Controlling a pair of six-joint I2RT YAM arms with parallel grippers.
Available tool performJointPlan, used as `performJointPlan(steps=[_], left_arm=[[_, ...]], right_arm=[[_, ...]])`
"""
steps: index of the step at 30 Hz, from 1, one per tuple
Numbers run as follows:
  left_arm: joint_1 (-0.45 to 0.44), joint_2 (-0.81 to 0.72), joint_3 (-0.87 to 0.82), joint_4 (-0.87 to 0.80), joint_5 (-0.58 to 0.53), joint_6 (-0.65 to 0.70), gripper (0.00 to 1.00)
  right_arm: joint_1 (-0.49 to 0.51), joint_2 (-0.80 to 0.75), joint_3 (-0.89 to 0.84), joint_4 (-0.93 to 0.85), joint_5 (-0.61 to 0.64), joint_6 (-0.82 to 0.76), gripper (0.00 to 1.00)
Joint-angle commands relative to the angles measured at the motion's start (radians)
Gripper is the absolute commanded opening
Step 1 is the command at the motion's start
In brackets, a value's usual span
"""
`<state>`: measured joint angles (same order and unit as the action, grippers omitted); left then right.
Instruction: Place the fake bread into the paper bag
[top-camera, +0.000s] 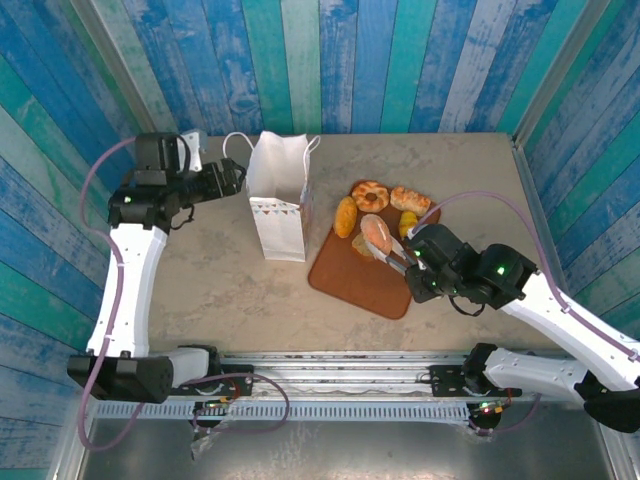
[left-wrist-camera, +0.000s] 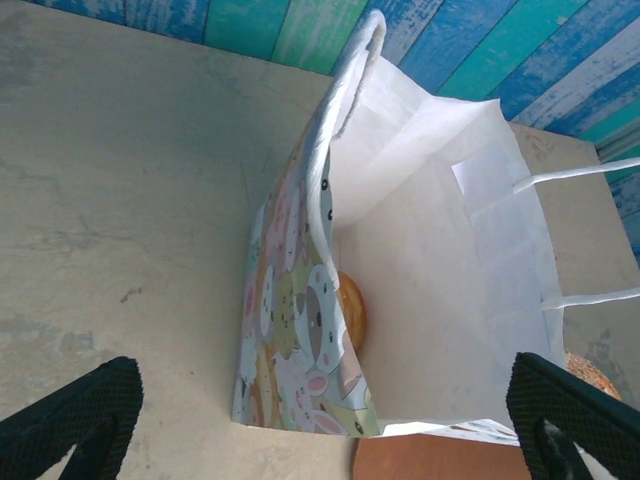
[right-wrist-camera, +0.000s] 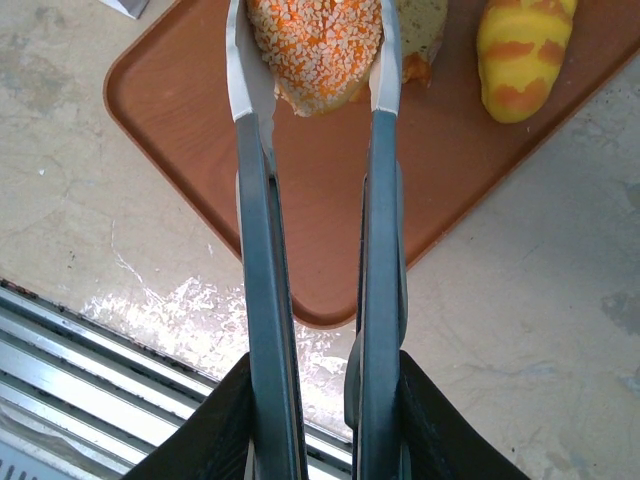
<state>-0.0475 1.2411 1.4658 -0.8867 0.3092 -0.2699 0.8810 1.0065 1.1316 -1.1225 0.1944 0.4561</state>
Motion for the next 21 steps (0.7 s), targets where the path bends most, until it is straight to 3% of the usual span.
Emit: performJointPlan(steps=[1,4,9,21], left_arm=[[0.001,0.055,-0.003,0.061,0.097,-0.004,0.98],[0.000,0.073,-0.052,0.129,0.168,-0.043,0.96],[0.000,0.111,-0.100,0.186,0.154,-0.072,0.90],[0.000,0.187,-0.145,0.294,0.173,-0.121,0.60]], right_arm=[[-0.003,-0.010,0.036,0.000,0.028,0.001,0.27],[-0.002,-0.014,0.039,-0.001,0.027,0.006,0.27],[-0.003,-0.019,0.042,0.000,0.016,0.026,0.27],[-0.001,-0.010,0.089,-0.026,-0.023,0.032,0.27]])
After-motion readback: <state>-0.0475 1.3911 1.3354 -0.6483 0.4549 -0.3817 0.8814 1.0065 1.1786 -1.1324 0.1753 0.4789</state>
